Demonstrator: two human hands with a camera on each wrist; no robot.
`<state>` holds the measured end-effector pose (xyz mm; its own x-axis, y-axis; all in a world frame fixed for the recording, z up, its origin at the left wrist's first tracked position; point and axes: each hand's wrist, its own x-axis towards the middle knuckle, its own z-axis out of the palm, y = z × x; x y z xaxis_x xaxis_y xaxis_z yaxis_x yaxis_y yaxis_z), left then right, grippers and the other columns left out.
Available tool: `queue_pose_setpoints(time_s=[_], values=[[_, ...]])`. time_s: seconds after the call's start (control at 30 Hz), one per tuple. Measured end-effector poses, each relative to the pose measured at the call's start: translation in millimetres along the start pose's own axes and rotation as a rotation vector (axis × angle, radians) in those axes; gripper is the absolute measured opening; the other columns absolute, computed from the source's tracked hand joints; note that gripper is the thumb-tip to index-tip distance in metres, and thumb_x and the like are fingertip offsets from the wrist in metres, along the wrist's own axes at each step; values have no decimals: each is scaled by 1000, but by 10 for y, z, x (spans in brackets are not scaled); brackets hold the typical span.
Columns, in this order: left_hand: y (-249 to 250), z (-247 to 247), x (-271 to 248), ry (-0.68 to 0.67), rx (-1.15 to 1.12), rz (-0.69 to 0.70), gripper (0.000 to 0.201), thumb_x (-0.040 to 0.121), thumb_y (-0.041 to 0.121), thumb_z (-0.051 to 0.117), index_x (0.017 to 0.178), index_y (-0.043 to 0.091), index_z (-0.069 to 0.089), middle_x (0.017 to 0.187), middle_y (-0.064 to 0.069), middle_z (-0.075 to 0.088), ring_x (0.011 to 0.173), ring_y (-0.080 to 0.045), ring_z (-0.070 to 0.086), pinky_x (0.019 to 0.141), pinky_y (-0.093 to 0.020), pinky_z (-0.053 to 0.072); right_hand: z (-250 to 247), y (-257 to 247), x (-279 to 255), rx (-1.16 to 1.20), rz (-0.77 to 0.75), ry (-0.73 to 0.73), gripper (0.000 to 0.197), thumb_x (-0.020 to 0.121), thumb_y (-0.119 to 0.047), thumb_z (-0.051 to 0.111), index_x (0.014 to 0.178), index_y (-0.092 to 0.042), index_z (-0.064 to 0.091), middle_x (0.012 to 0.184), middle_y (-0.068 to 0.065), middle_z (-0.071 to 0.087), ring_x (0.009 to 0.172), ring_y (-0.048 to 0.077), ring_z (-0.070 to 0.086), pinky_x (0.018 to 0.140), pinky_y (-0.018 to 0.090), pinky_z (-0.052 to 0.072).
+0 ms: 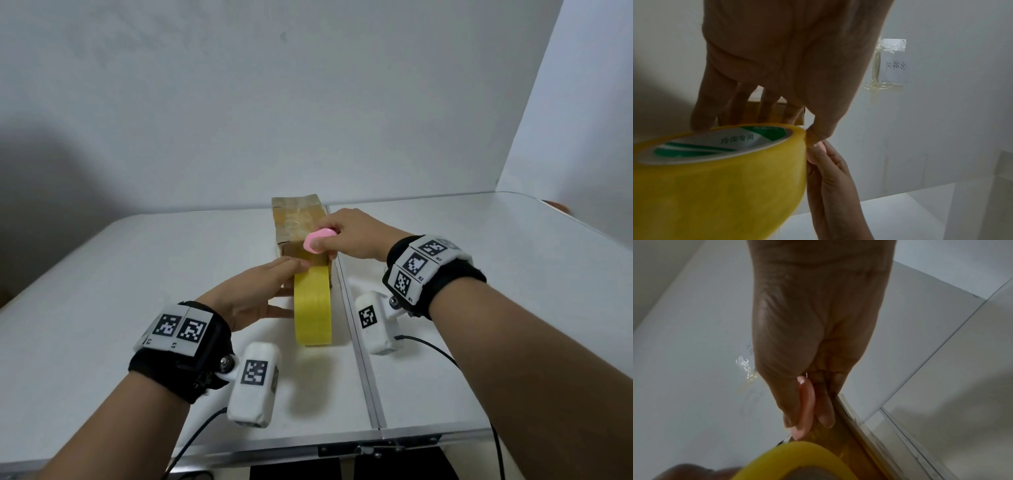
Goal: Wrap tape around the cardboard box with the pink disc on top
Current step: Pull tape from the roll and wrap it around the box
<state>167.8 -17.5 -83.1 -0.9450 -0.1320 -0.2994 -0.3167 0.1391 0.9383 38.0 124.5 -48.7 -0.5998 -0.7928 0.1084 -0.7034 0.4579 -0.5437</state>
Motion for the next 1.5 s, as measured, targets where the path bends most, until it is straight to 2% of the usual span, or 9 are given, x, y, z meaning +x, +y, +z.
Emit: queue_pose_setpoints(time_s=[0.17,0.33,0.5,0.67,0.8,1.0,1.13,1.4,1.5], values=[[-11,24,4,-29,33,4,49,85,47,64,126,21,58,125,-5,67,109,-13,63,83,-29,54,-7,-15,47,-39,6,-54,24,87,-25,62,99,-7,72,74,7,70,71,16,61,80,34,49],[-27,-28,-7,-62,4,13,43,86,33,67,126,19,59,101,8,75,92,-5,70,84,-27,54,-8,-20,94,-127,24,-71,23,84,-30,64,93,-11,74,64,-3,63,67,12,58,68,28,44],[-60,-84,-33,-102,-7,14,47,81,37,68,126,26,63,119,2,71,108,-10,66,97,-33,50,-9,-19,101,-152,15,-115,12,84,-33,65,77,-24,66,65,-9,60,68,10,57,65,25,42],[-60,-95,-25,-112,-4,19,47,79,38,68,124,27,65,123,1,70,117,-15,63,102,-36,48,-8,-89,111,-190,21,-152,20,86,-31,65,94,-15,71,68,-9,60,74,14,60,75,31,49],[-44,-58,-7,-83,-7,7,41,84,34,68,124,24,65,121,0,71,115,-17,64,96,-33,51,23,-107,124,-227,29,-128,19,85,-32,65,93,-15,69,70,-10,55,80,17,58,69,29,46],[-27,-23,2,-70,-42,0,39,88,29,65,125,20,62,108,-1,72,94,-13,69,86,-30,53,70,-134,133,-278,40,-88,30,84,-26,63,102,-5,72,105,14,70,97,30,65,61,26,40],[-22,0,-15,-61,-93,9,38,89,21,65,125,13,59,106,-3,74,94,-15,71,82,-27,58,105,-167,145,-273,58,-84,31,83,-24,61,103,-2,72,111,18,70,104,34,65,60,26,38],[-12,15,-26,-89,-91,1,41,88,22,65,127,14,58,104,-1,75,95,-14,70,87,-28,56,-7,-186,114,-286,91,-192,24,85,-29,64,102,-14,71,88,6,73,81,19,64,62,24,44],[-7,9,-27,-91,-95,-1,40,88,22,65,126,14,59,104,-1,75,94,-14,70,88,-28,56,37,-203,145,-328,83,-194,25,84,-28,64,100,-12,73,97,9,73,82,19,63,62,23,44]])
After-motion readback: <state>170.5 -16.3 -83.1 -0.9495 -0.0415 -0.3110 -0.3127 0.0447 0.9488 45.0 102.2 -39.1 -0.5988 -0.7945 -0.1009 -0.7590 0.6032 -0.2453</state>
